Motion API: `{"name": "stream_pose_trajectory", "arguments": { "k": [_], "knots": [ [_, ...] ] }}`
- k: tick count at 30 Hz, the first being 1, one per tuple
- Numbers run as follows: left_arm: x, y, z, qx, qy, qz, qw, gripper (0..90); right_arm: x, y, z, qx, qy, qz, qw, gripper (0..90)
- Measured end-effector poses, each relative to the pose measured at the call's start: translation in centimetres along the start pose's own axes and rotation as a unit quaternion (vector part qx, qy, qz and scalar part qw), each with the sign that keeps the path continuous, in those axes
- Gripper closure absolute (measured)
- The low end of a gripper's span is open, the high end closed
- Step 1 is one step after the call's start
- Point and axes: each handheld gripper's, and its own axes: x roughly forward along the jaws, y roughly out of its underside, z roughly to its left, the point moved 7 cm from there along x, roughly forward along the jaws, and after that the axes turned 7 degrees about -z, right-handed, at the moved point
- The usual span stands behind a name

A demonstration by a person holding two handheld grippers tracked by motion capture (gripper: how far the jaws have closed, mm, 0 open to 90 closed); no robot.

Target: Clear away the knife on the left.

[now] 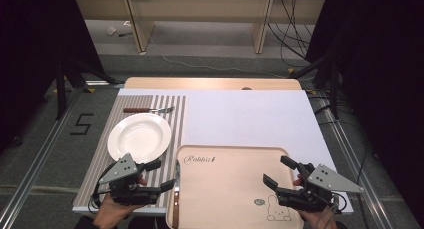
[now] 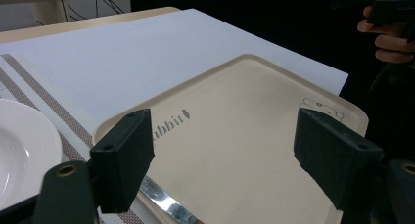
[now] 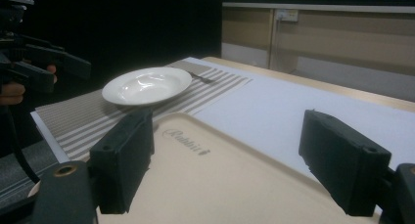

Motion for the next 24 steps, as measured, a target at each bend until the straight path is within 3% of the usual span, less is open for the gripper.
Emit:
{"name": "stream_pose_trajectory", "arguments": {
  "k": [24],
  "knots": [
    [0.24, 0.10, -0.15, 0.010, -0.001, 0.000, 1.0000, 21.4, 0.01, -0.01, 0.01, -0.001, -0.001, 0.000, 1.0000, 21.8]
  ]
}}
